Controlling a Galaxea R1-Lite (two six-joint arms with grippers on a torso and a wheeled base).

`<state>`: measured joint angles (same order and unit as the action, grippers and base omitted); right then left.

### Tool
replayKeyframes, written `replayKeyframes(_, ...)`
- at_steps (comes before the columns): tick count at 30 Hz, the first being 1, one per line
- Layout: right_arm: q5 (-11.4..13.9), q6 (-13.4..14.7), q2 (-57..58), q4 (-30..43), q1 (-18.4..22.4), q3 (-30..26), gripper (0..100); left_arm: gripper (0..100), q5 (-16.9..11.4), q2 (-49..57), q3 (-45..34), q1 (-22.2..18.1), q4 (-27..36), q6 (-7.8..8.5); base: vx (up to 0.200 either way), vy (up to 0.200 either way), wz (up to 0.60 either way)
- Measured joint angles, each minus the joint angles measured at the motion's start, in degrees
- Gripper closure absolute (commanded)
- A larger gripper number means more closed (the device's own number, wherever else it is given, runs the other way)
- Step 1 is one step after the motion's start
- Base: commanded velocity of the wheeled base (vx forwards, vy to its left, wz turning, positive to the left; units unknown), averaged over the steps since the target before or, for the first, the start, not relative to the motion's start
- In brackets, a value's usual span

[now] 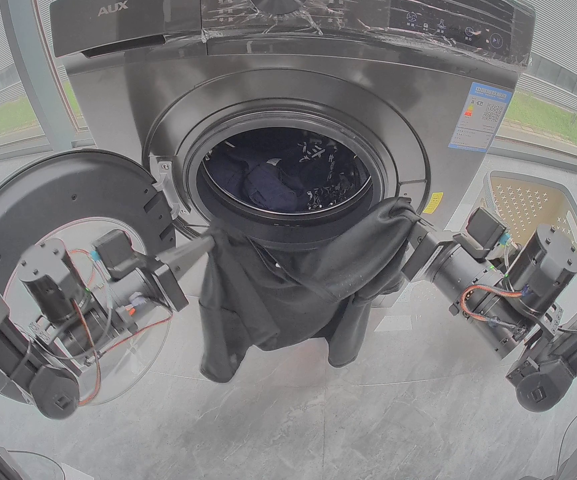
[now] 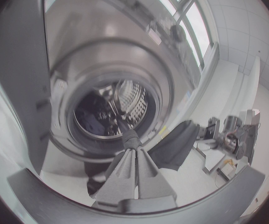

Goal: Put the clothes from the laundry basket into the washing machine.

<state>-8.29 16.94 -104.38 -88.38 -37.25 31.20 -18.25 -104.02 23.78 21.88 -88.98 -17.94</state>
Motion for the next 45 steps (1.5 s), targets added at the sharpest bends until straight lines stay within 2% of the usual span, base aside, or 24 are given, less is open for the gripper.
replayKeyframes(6,-0.1,0.6,0.7,-0.2,2.0,3.2,100,100,-0.1,6.1,3.5,-3.4,0.0,-0.99,0.0,0.0,0.0)
replayKeyframes(9,-0.4,0.7,0.9,-0.3,2.5,4.6,100,100,-0.1,8.5,4.5,-4.0,0.0,-1.68,0.0,0.0,0.0)
replayKeyframes(17,-0.6,0.8,2.2,-0.3,2.6,5.2,100,100,0.1,11.6,5.2,-3.8,0.0,-1.71,0.0,0.0,0.0)
replayKeyframes(23,-0.6,0.8,3.1,-0.2,1.1,5.2,100,100,0.1,11.6,3.2,-1.9,0.0,-1.32,0.0,0.0,0.0)
replayKeyframes(29,-0.7,0.8,3.2,-0.3,0.1,5.5,100,100,0.1,7.4,-0.8,2.0,0.0,-0.48,0.0,0.0,0.0)
replayKeyframes(30,-0.7,0.8,3.2,-0.3,0.0,5.6,100,0,0.1,6.2,-1.3,2.6,0.0,0.18,0.0,0.0,0.0)
replayKeyframes(31,-0.7,0.8,3.2,-0.3,-0.1,5.7,100,0,0.1,5.3,-1.6,3.0,0.0,0.88,0.0,0.0,0.0)
replayKeyframes(34,-0.6,0.7,2.6,-0.3,-0.7,6.1,100,0,-0.1,1.2,-2.8,4.2,0.0,4.34,0.0,0.0,0.0)
replayKeyframes(36,-0.6,0.4,1.7,-0.3,-1.0,6.6,100,0,-0.3,-1.2,-3.4,4.7,0.0,5.66,0.0,0.0,0.0)
replayKeyframes(42,-0.6,-1.6,-2.0,-0.1,-2.0,11.0,100,0,-0.4,-6.8,-3.8,4.9,0.0,6.73,0.0,0.0,0.0)
replayKeyframes(45,-0.7,-3.8,-4.0,0.0,-3.0,15.0,100,0,-0.4,-9.9,-3.7,4.8,0.0,7.5,0.0,0.0,0.0)
